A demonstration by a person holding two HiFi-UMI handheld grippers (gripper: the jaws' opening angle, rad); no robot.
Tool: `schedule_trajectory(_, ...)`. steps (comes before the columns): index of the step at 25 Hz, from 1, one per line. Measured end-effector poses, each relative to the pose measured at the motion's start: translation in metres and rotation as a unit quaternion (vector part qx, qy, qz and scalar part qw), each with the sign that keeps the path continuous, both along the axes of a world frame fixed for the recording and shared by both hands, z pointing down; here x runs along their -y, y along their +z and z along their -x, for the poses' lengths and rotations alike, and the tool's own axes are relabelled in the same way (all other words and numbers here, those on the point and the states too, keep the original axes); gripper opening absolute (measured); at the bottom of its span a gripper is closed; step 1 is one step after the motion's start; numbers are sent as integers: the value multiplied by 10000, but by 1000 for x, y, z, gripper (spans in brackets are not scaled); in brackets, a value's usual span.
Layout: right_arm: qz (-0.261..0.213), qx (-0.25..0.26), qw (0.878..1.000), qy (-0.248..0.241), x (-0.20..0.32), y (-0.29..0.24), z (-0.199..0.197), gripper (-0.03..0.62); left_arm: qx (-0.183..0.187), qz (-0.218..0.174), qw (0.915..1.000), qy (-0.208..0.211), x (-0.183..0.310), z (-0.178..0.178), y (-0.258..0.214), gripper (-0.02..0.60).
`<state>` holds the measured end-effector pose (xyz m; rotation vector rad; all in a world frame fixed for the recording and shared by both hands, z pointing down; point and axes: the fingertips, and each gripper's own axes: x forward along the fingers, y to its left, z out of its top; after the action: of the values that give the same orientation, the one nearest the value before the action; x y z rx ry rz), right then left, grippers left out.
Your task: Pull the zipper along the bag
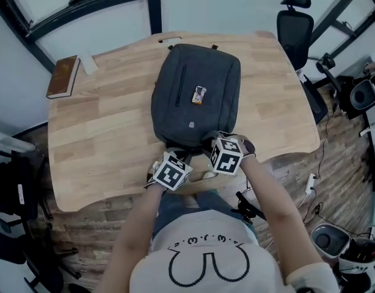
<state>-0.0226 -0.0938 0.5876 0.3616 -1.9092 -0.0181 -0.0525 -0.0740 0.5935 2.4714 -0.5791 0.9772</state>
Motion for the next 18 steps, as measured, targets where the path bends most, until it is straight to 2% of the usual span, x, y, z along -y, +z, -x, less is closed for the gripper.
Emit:
schedule_trajectory(4,111,111,9998,142,0,-2,-5,104,225,-156,9996,65,4,7,-1,17)
schedule_trajectory(9,141,140,9996,197,-2,-2,-10,104,318,-191,9992,139,11,35,0,17)
schedule_trajectory(18,288,117,9993,186,-2,-1,-10,104,801,-397,9950,438,34,78,5,17)
